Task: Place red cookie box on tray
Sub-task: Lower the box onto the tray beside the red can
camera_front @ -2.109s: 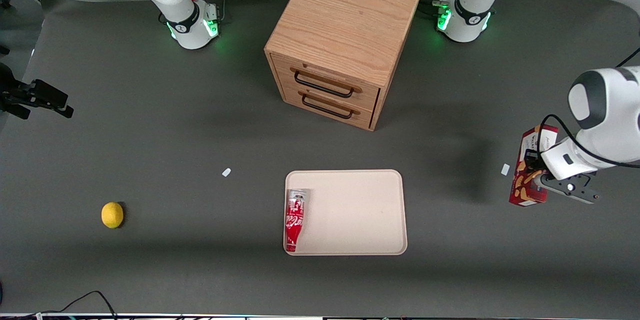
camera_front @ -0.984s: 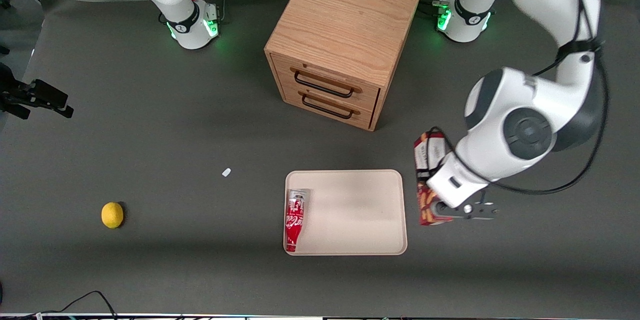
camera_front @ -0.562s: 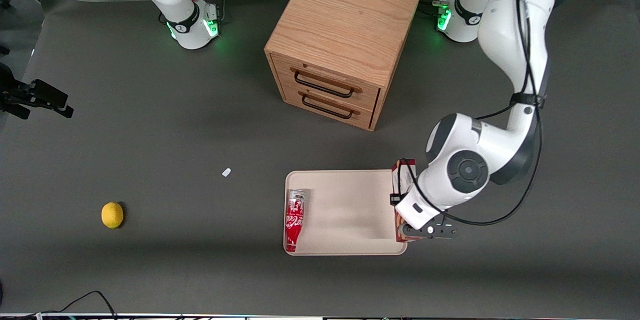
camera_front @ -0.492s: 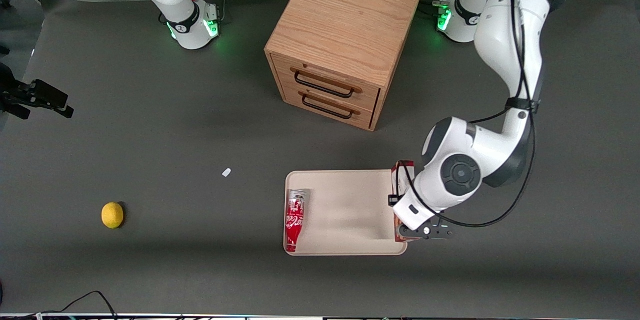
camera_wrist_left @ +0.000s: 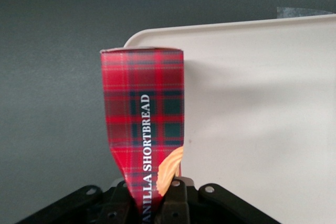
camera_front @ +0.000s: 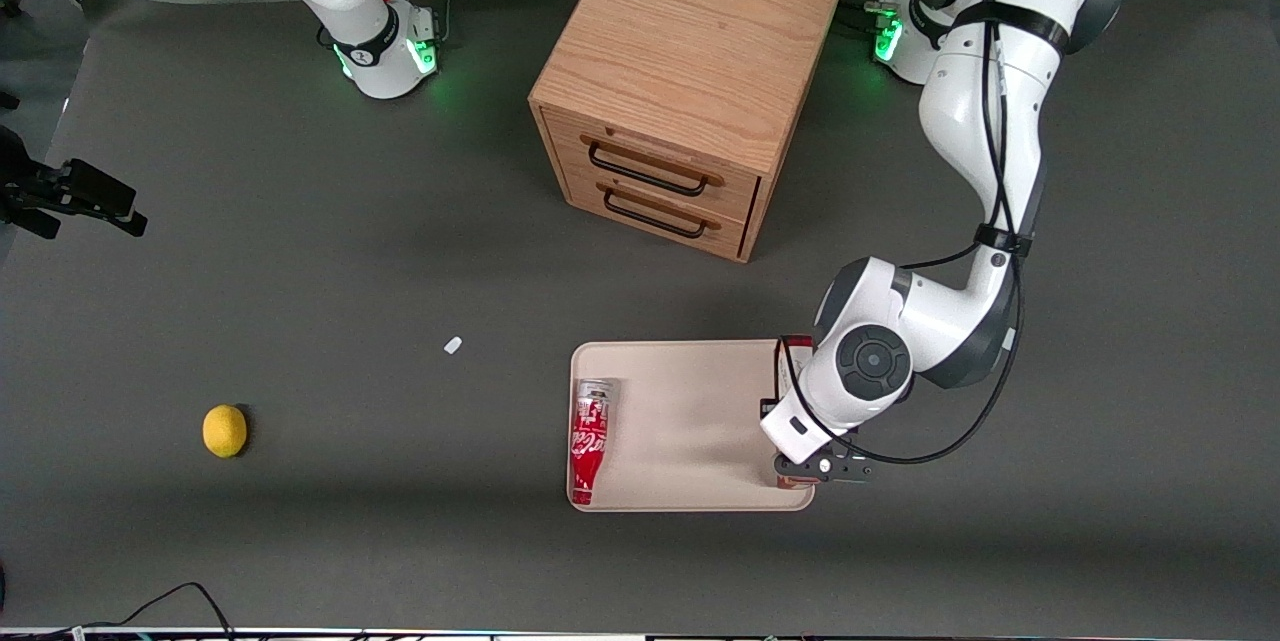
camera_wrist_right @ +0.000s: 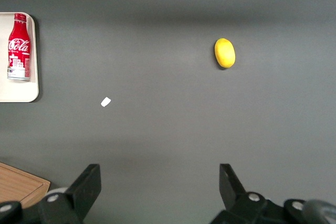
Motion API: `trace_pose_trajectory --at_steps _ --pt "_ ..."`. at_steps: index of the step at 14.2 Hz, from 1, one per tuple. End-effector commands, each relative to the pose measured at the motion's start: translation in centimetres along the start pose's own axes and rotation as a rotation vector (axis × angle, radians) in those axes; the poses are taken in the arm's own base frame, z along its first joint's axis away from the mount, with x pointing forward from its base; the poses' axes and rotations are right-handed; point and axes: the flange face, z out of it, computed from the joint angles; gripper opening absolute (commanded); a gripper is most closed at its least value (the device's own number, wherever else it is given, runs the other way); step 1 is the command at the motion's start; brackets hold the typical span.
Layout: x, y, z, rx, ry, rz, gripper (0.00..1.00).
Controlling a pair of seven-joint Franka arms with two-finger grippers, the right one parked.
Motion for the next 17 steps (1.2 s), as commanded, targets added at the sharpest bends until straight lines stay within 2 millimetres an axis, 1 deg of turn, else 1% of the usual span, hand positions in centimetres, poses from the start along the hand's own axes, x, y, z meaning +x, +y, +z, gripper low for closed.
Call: trace_pose_trajectory --at_steps 1,3,4,5,6,7,8,11,12,13,14,15,17 --pt "0.2 1.1 0.4 0.015 0.025 -0.03 0.0" --pt "-0.1 1.4 1.0 0.013 0.023 -0.031 0.0" --pt "-0.3 1.3 1.5 0.015 0.017 -0.032 0.0" --pt "-0.3 1.3 1.5 0.016 0.019 -0.03 0.0" --pt "-0.3 1.3 1.5 0.016 0.019 -0.03 0.24" --pt "-0.2 1.2 1.3 0.017 0.023 -0.029 0.66" --pt "-0.2 1.2 1.0 0.02 0.03 -0.024 1.0" --pt "0.1 1.0 0.0 0.023 0.047 -0.023 1.0" --pt "0.0 1.2 -1.0 0.018 0.054 -0.023 1.0" --pt "0.0 0.9 -2.2 0.012 0.064 -0.024 1.0" --pt "0.1 0.6 -3.9 0.007 0.078 -0.026 1.0" --pt "0.1 0.0 -5.4 0.007 0.084 -0.033 1.0" --pt "-0.3 -1.7 -9.5 -0.008 0.101 -0.064 1.0"
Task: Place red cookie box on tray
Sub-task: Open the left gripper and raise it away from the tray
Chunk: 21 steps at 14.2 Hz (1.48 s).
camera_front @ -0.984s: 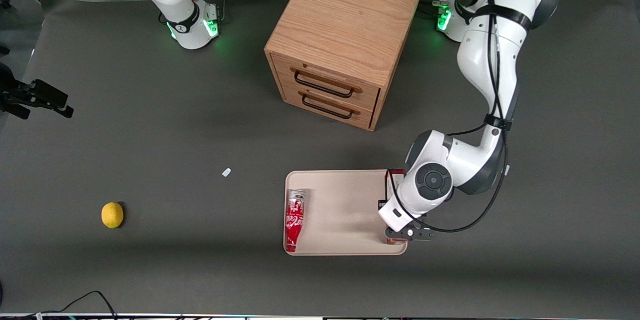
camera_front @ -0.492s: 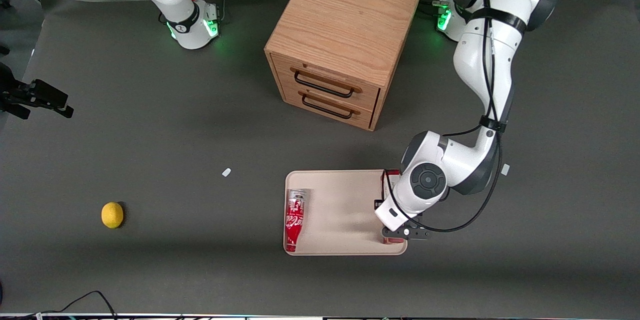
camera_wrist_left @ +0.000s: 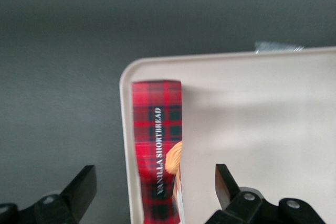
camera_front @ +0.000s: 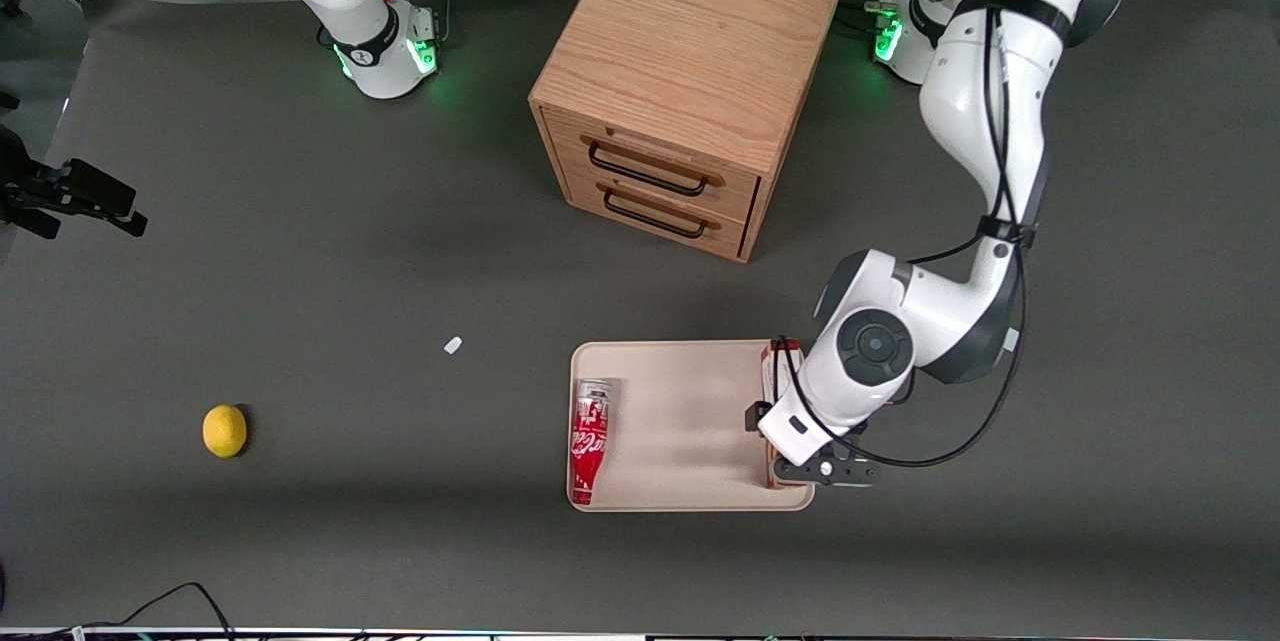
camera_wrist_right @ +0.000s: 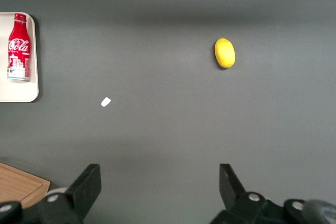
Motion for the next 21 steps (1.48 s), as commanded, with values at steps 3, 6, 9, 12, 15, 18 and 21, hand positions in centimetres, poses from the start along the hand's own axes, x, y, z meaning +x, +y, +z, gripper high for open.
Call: trace_pose_trajectory --at_steps 3,6,9,12,15,18,21 --pt "-1.7 -6.8 -11.0 -0.015 0.021 -0.114 1.0" --pt "-4.0 -13.3 -17.7 0.033 -0.005 -0.173 1.0" --pt "-6.7 -17.8 -25.0 0.075 -0.083 -0.108 1.0" --pt "-9.4 -20.7 -31.0 0.094 -0.096 -0.073 1.0" --pt "-11.8 -23.3 -33.6 0.097 -0.087 -0.068 1.0" --pt "-13.3 -24.3 -34.5 0.081 -0.087 -0.029 1.0" --pt "-14.2 -25.0 -35.3 0.049 -0.111 0.012 1.0"
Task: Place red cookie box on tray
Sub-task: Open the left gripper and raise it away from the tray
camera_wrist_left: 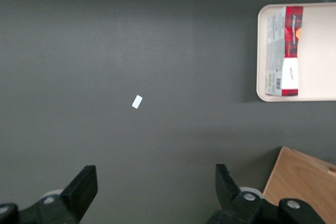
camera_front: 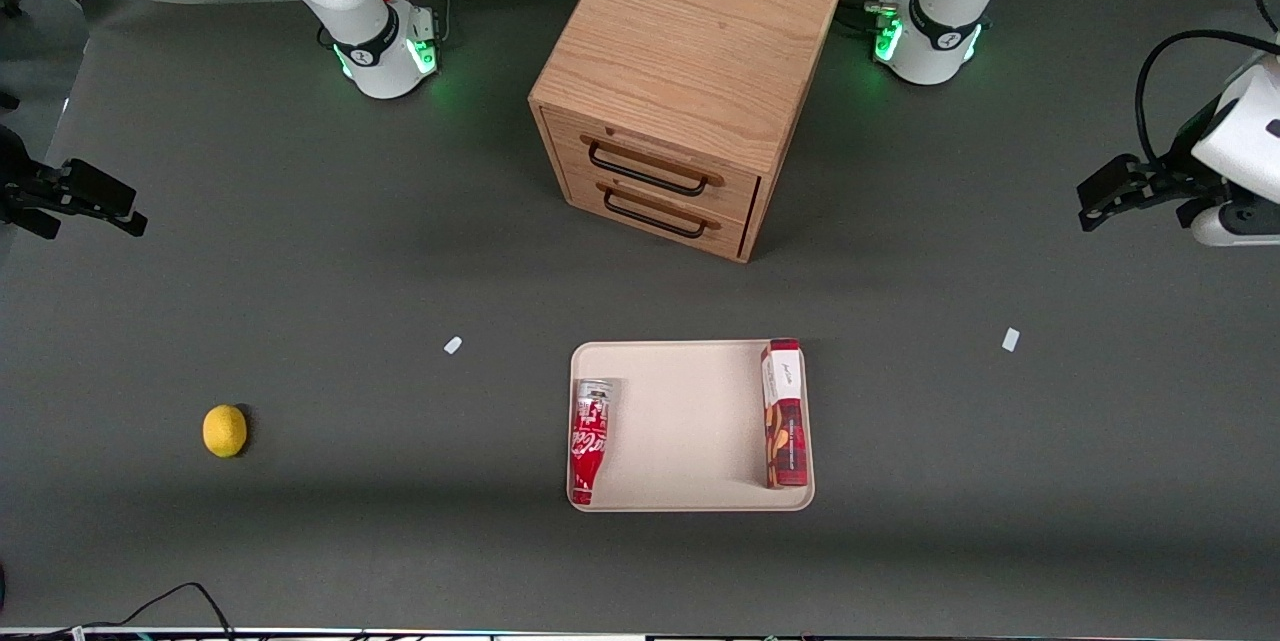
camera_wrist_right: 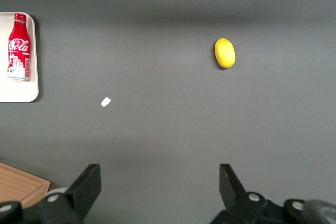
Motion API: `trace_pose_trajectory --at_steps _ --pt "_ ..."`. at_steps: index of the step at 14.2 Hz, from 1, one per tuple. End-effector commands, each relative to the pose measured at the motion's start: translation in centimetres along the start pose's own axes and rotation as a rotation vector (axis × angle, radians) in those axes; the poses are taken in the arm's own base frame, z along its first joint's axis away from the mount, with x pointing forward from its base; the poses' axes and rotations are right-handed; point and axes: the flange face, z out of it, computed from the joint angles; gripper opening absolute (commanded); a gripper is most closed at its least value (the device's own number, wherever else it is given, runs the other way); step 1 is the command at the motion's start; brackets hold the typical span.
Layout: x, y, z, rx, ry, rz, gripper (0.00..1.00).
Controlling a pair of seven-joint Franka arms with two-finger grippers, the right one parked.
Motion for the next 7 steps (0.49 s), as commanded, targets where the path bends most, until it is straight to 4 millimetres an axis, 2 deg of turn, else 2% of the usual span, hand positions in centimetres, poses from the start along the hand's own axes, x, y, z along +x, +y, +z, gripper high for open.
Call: trace_pose_trajectory --at_steps 1,7 --pt "-1.93 -0.54 -0.92 -0.023 -0.012 0.056 1.0" --pt "-2.54 -0.69 -1.18 -0.039 -0.043 0.063 1.0"
